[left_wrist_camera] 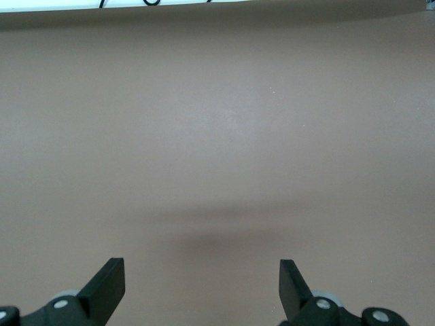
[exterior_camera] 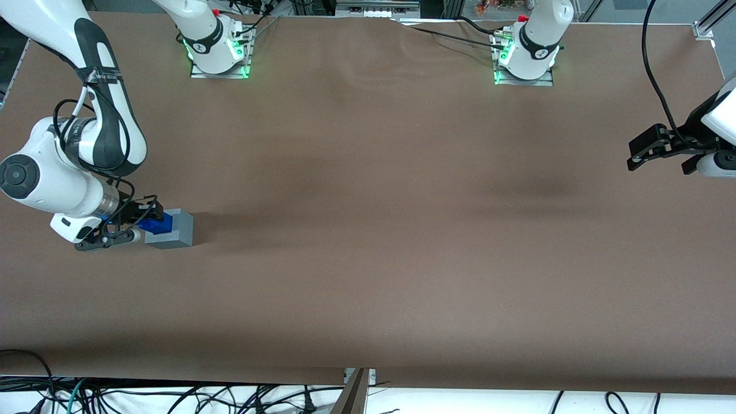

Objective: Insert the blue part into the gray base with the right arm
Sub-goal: 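Lower the blue block into the gray base's hollow center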

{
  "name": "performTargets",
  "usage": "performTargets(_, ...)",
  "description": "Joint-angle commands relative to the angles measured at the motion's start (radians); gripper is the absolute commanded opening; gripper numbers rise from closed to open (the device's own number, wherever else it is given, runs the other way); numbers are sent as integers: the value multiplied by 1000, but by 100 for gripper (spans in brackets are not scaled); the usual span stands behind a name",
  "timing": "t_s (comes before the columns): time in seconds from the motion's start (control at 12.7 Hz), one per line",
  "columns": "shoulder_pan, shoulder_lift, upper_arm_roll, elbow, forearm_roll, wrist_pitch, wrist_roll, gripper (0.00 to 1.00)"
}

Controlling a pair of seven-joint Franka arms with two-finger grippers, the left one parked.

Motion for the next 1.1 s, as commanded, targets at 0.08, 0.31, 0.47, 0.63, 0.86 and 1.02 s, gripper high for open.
performTargets(0.08, -1, -20, 4, -30, 22, 6, -31, 12)
performTargets(0.31, -1, -15, 4, -29, 24, 18, -28, 12)
performTargets(0.47, -3, -14, 4, -29, 22, 42, -26, 12)
performTargets(0.63, -3, -9, 4, -29, 24, 55, -23, 11)
performTargets(0.86, -3, -9, 4, -29, 24, 55, -20, 11)
performTargets(1.02, -1, -9, 4, -24, 24, 55, -20, 11)
